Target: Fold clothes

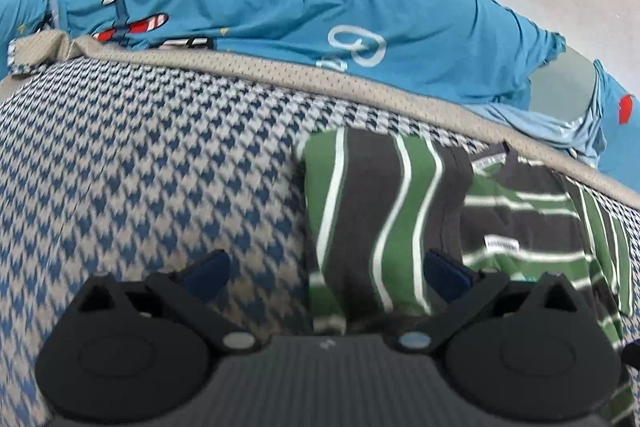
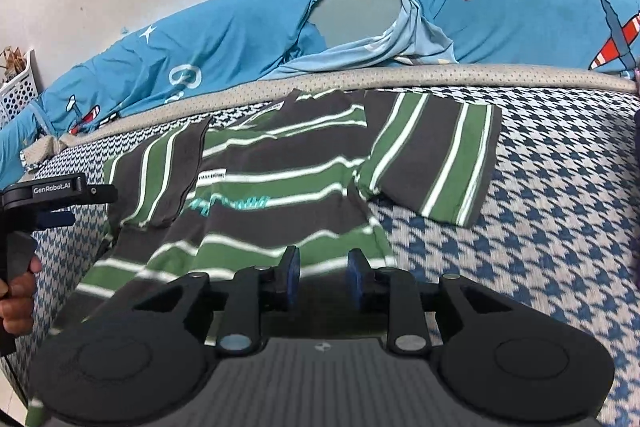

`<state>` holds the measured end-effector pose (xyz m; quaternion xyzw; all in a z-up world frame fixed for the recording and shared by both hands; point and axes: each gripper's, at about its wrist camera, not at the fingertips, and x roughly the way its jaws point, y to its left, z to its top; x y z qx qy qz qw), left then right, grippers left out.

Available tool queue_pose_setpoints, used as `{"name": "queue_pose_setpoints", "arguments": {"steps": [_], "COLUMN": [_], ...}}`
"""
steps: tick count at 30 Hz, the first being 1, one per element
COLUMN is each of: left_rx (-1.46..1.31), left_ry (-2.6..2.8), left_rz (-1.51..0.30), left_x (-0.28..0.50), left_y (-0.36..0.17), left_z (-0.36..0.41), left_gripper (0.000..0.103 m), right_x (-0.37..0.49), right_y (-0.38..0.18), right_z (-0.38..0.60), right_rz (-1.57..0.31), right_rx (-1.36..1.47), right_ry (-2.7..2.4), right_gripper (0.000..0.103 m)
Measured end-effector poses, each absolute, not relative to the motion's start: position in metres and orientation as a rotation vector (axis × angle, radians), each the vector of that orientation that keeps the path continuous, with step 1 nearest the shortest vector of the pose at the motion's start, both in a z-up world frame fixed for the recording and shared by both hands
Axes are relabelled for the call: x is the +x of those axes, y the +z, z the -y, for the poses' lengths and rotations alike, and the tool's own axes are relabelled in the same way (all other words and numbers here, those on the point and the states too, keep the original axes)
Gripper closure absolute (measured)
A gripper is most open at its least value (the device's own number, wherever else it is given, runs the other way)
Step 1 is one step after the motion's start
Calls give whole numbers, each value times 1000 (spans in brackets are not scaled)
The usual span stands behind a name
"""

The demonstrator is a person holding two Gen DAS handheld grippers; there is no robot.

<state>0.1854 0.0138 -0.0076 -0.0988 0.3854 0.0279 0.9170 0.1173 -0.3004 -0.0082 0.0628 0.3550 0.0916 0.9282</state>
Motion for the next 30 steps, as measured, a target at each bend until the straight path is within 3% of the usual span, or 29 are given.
{"name": "queue_pose_setpoints", "arguments": {"steps": [12,17,19,21,25,30], "left_rx": [-255,-289,-300,-292,-284,-168], "left_ry": [11,-16,-20,-24,-42,-7], "left_rz": [-802,-837,-845,-838,-829,-754], "left_x": [238,251,254,256,259,255], "left_y": [-15,-23,-26,-26,-26,-17], "left_z": [-30,-29,-29,-26,-20,0], "left_gripper": [1,34,40,54,89,96], "right_x": [142,147,148,149,150,155], "right_y": [-13,-14,-13,-12,-11,-11], "right_z": [292,288,286,285,285,287], "right_rz": [-751,-765,-765,-763,-757,-760], "right_rx": [134,146,148,151,153,176], "right_ry": [198,210,214,219,217,203], "right_gripper": [77,77,77,77,77,77]}}
